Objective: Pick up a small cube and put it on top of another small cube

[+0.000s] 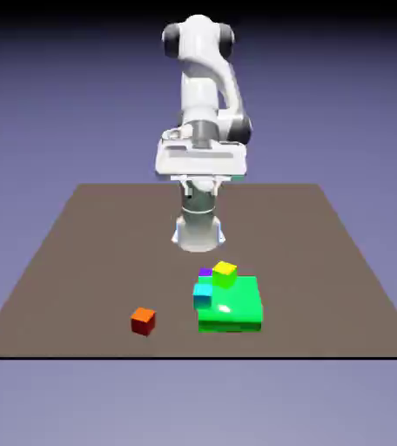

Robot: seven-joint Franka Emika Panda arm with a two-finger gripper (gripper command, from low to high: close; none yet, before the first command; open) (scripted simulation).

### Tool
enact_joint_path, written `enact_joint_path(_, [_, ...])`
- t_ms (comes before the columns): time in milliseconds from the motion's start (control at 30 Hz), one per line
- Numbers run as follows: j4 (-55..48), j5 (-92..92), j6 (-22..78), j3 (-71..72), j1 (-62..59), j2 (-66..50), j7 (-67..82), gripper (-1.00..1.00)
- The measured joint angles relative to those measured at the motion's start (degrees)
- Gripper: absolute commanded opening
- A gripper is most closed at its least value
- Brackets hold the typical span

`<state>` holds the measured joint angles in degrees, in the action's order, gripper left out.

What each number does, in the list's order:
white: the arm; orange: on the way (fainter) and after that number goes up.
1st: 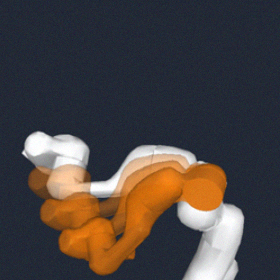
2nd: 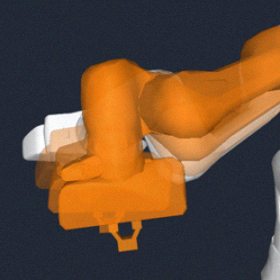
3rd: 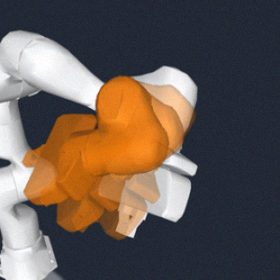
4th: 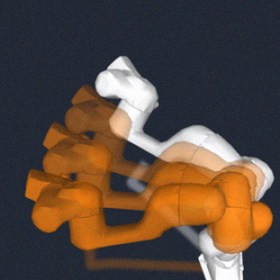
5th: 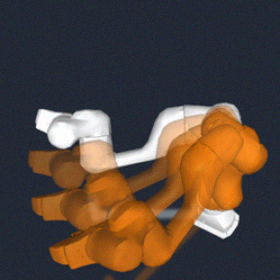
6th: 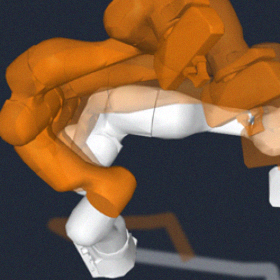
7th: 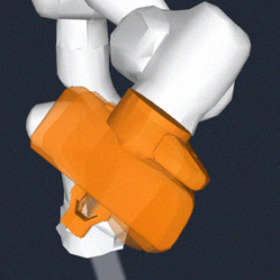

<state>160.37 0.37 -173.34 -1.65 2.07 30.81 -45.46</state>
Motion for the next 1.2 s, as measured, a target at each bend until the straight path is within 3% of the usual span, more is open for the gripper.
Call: enact_joint_path(1200, [-18.7,11.2,19.8,-49.1,41.3,-55.3,-89.7,0.00])
